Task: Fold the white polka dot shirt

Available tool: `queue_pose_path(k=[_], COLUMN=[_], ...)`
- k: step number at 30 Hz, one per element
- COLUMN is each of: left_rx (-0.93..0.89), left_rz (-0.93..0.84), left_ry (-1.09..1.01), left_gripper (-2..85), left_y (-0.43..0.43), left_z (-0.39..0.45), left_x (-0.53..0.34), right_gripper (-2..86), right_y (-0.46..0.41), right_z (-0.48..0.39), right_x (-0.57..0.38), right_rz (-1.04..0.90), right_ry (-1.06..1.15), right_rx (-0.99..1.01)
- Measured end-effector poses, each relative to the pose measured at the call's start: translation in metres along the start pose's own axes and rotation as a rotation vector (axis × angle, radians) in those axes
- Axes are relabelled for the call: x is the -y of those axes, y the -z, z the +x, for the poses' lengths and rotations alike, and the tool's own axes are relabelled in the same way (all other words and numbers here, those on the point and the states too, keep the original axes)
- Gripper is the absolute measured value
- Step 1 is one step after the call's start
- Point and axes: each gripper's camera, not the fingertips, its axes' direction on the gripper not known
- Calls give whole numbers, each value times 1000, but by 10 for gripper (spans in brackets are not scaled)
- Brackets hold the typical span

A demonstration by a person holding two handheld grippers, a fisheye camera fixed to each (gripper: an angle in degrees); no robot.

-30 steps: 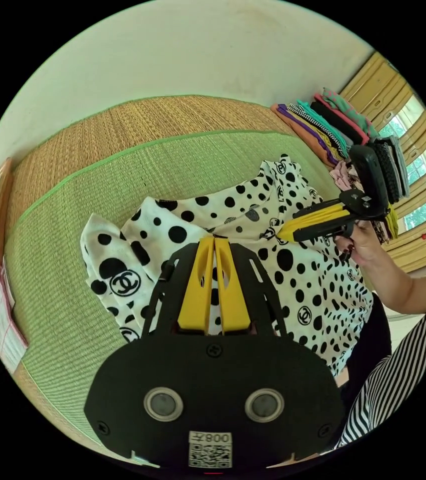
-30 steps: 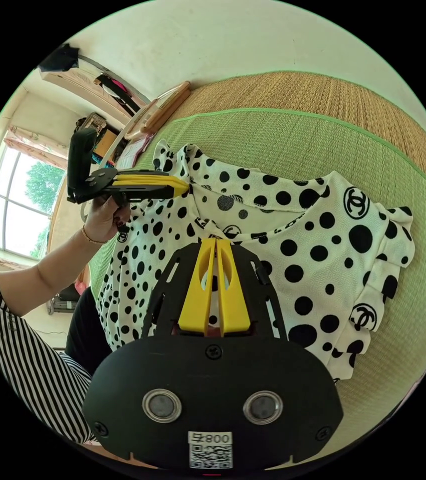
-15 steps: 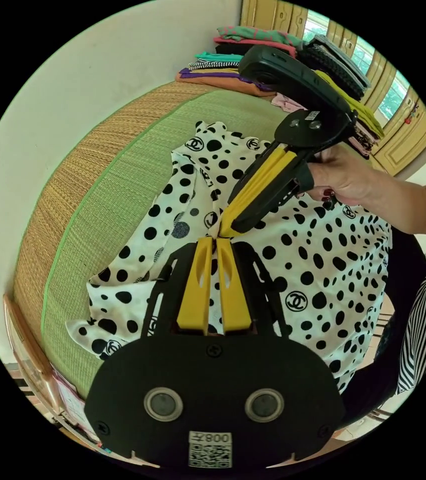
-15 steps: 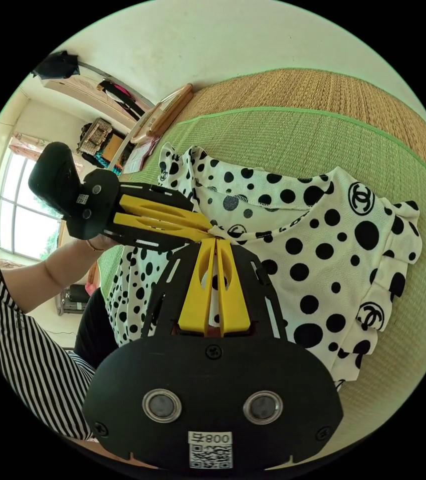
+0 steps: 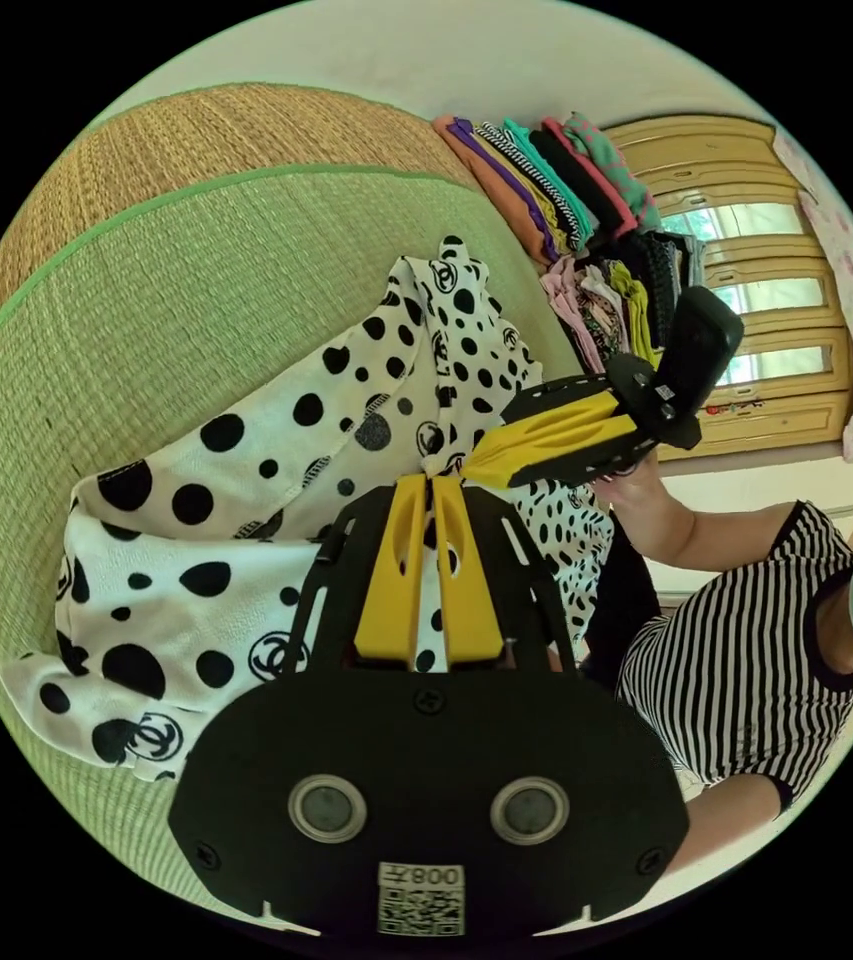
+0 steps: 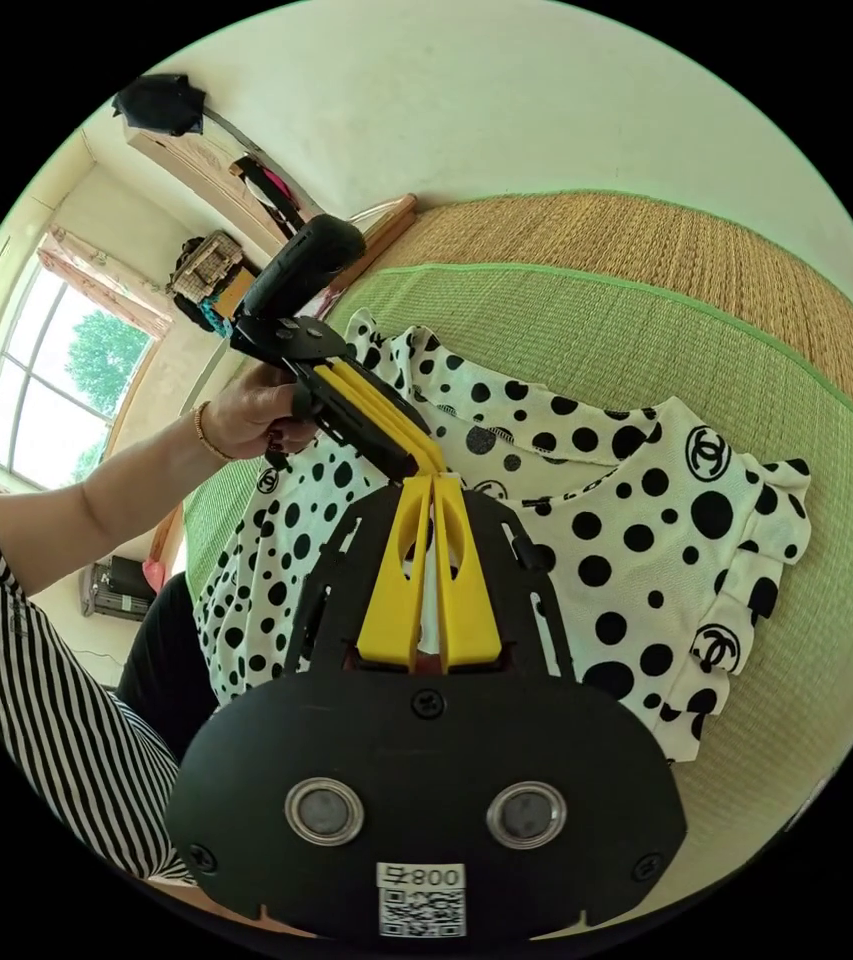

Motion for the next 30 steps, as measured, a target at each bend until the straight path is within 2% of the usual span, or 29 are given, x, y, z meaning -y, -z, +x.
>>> queue_pose_path(k=[4, 6, 11, 16, 22, 26, 30], left_rx=[-30, 17, 260, 418, 316, 400, 486], left_rz=[10, 37, 95, -41, -25, -6, -32], left_ry=[27, 32, -96, -208, -184, -210, -292], left_gripper=[34, 46, 70, 42, 43, 71, 51], left_y=[0, 5, 9, -17, -6, -3, -9], left_z=[-4, 1, 44, 66, 66, 77, 96], left_x=[0, -4, -10, 1, -6, -15, -19], right_gripper=[1, 0, 0, 0, 0, 1, 1], right_y=[-14, -15, -14, -10, -6, -7, -7], right_z=[1, 1, 2, 3, 2, 5, 4], right_x=[0, 1, -1, -7, -16, -22, -26], right_rz=[-53, -55, -58, -47, -44, -38, -40], right_ry=[-3, -4, -14, -33, -33, -49, -50], right_rx=[-81, -67, -45, -33, -36, -14, -14])
